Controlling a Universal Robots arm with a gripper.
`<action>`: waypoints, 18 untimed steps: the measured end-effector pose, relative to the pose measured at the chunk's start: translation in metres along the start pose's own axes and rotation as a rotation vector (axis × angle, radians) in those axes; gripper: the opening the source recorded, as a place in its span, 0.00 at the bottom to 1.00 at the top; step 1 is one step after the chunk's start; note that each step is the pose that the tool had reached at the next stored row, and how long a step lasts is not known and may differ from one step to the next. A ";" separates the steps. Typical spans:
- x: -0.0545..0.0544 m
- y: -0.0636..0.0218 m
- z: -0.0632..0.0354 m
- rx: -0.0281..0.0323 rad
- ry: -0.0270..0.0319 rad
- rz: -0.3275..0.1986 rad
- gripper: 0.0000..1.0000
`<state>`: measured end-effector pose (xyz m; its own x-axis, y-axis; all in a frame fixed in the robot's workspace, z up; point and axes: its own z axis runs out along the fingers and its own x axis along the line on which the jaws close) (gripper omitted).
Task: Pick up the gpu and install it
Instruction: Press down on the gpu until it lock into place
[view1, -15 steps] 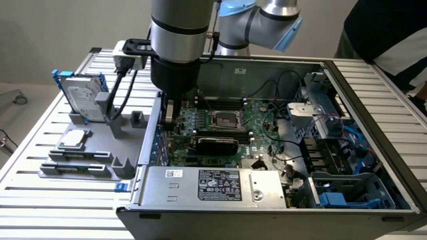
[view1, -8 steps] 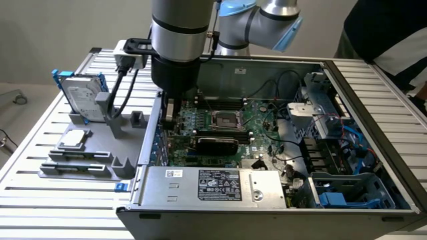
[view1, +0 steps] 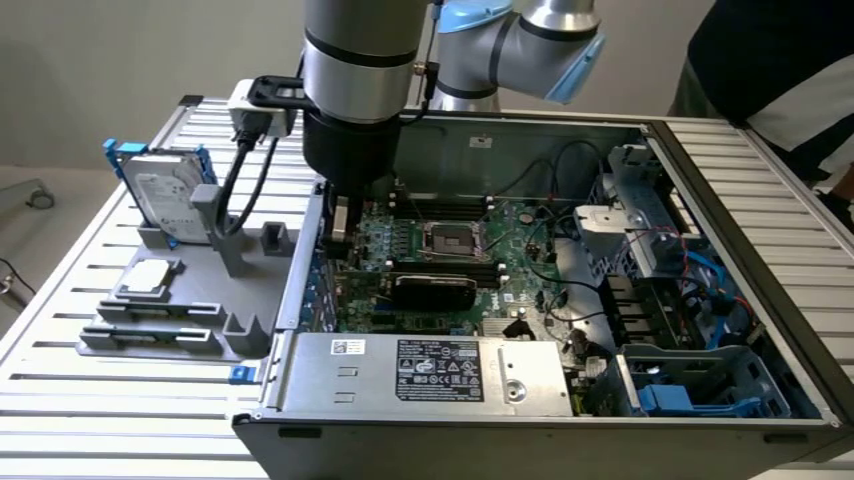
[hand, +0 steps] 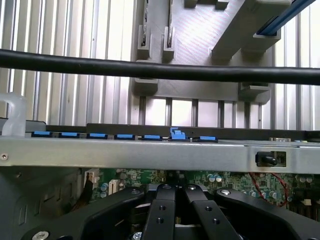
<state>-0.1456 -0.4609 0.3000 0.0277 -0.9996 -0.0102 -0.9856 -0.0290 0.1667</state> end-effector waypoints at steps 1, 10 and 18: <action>0.000 -0.0001 0.0002 -0.0001 0.0001 0.000 0.11; 0.000 -0.0021 -0.0084 -0.0141 -0.0007 -0.002 0.11; 0.000 -0.0048 -0.0101 -0.0161 0.0021 -0.017 0.11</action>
<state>-0.1392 -0.4607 0.3091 0.0452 -0.9989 -0.0112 -0.9821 -0.0465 0.1824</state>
